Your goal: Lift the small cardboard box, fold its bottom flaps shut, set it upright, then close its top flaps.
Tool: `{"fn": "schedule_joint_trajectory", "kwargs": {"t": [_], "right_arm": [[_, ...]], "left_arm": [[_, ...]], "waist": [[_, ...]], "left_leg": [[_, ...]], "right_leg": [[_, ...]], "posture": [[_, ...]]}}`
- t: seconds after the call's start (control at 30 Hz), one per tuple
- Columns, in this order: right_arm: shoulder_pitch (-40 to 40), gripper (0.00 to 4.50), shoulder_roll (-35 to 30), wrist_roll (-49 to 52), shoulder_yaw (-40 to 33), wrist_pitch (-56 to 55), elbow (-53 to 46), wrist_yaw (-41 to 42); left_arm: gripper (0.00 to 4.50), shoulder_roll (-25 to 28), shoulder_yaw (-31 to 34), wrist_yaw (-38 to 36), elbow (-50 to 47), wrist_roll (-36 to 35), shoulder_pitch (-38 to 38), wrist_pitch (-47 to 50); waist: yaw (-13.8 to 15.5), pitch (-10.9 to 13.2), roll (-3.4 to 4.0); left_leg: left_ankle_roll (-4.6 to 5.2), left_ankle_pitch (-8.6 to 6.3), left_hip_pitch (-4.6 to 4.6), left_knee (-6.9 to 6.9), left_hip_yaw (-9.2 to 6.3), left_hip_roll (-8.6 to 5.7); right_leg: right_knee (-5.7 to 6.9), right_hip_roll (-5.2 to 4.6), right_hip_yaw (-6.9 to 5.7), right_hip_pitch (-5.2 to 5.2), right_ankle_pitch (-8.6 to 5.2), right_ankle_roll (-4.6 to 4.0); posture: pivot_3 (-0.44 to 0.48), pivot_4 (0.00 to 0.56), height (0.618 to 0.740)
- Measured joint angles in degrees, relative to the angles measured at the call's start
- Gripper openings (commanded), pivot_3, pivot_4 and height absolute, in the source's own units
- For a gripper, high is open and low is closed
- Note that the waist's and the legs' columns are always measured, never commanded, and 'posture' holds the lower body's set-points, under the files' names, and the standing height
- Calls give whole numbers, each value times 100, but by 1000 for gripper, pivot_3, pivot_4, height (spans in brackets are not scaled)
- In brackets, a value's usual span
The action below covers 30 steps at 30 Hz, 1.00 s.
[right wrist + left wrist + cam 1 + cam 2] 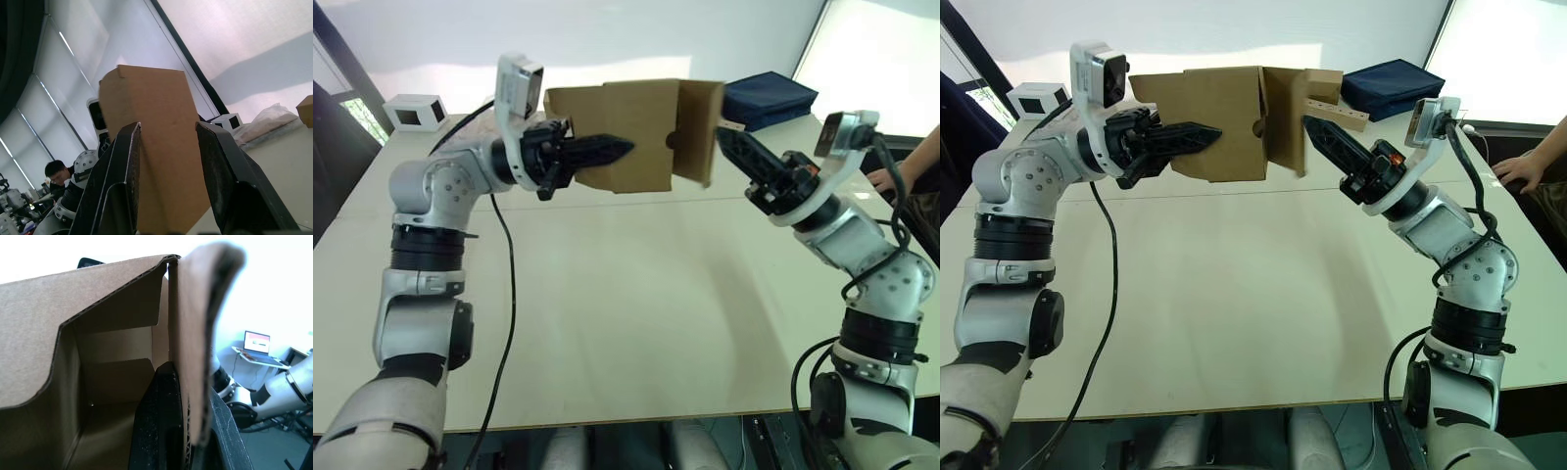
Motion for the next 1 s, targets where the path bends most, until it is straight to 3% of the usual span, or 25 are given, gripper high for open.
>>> {"fn": "schedule_joint_trajectory", "kwargs": {"t": [0.37, 0.77, 1.0], "right_arm": [[43, 1795, 218, 121, 62, -235, -3, -178], [43, 1795, 825, 1398, -124, -435, 59, -684], [43, 1795, 819, 1298, 9, -588, 56, -751]], "left_arm": [[0, 4, 0, -4, 68, 0, -172, 3], [0, -4, 13, 24, 95, -3, -174, 2], [0, -4, 14, 66, 95, -4, -174, 6]], "waist": [[-1, 0, 0], [-10, 0, 1], [-12, 0, 1]], "left_leg": [[-1, 0, 0, 0, 1, 0], [-2, 1, 0, -1, -1, 1], [-1, 1, 0, -1, 0, 1]], "right_leg": [[0, 0, 0, 0, 0, 0], [2, 0, 0, -1, 0, 0], [1, 0, 0, -2, 0, 0]], "posture": [[0, 150, 740], [0, 150, 740], [0, 150, 740]]}}
